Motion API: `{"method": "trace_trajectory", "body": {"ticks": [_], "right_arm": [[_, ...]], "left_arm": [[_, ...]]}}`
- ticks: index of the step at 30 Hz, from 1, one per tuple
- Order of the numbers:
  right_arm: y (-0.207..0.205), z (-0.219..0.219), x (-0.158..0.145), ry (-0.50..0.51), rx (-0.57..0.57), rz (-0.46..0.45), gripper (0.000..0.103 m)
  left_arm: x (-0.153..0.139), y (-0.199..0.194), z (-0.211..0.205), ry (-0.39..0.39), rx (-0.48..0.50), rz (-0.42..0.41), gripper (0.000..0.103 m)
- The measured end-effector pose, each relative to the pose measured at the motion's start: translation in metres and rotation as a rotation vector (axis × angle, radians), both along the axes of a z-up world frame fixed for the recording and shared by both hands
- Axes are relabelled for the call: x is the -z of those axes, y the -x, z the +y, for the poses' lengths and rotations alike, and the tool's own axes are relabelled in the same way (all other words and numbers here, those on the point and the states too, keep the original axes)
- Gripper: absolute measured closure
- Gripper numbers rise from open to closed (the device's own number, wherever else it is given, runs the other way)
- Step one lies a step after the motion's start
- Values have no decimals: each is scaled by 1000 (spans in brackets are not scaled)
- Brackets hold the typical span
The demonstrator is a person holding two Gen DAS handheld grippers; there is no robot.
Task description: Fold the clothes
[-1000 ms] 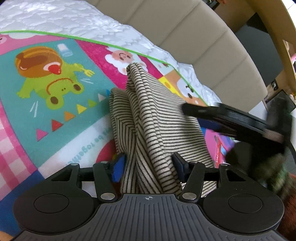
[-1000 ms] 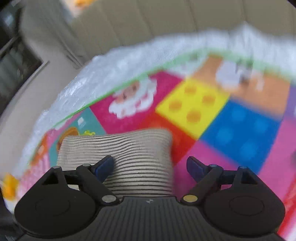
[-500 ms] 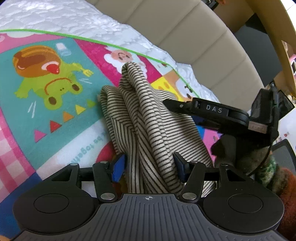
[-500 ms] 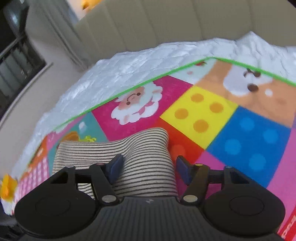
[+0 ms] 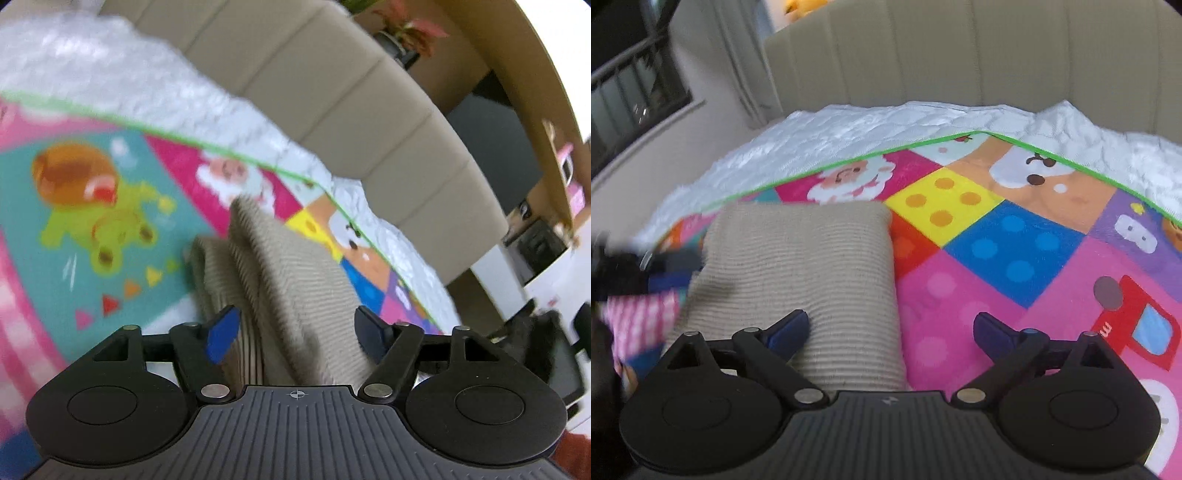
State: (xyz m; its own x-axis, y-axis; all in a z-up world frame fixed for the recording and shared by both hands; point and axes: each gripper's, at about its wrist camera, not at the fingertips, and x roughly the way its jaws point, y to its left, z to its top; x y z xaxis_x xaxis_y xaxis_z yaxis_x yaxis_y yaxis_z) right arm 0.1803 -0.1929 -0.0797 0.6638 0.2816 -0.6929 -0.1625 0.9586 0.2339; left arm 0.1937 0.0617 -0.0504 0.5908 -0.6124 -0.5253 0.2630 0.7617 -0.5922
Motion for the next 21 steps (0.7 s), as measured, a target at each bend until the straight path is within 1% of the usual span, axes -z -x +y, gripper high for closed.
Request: {"method": "trace_trajectory", "body": {"ticks": [2, 4, 5, 6, 7, 8, 10, 12, 15, 16, 17, 19, 21], "right_arm": [[5, 5, 1, 23, -22, -10, 7], [11, 10, -5, 44, -57, -42, 7], [14, 11, -6, 47, -65, -48, 7], [15, 11, -4, 44, -68, -43, 7], [16, 12, -3, 41, -71, -39, 7], [16, 12, 0, 34, -73, -25, 7], [11, 11, 10, 17, -75, 19, 7], [11, 12, 13, 20, -80, 28, 7], [12, 14, 14, 18, -87, 29, 7], [12, 14, 14, 13, -88, 31, 7], [12, 14, 15, 8, -89, 33, 7], [12, 9, 13, -40, -89, 41, 7], [12, -5, 5, -133, -59, 34, 7]], "left_arm": [[0, -14, -11, -81, 0, -2, 40], [4, -29, -18, -155, -15, 10, 48], [9, -37, -16, -176, -37, 27, 47], [15, -43, -12, -180, -57, 44, 45], [20, -46, -6, -160, -70, 59, 39], [25, -48, -1, -143, -77, 68, 35], [31, -46, 5, -128, -88, 78, 31], [30, -40, 7, -133, -103, 78, 29], [16, -25, 10, -128, -135, 104, 30], [12, -20, 10, -117, -136, 116, 26], [8, -14, 8, -95, -121, 125, 19], [9, -4, 0, -49, -72, 159, 11], [14, 4, -10, -18, -27, 200, 10]]}}
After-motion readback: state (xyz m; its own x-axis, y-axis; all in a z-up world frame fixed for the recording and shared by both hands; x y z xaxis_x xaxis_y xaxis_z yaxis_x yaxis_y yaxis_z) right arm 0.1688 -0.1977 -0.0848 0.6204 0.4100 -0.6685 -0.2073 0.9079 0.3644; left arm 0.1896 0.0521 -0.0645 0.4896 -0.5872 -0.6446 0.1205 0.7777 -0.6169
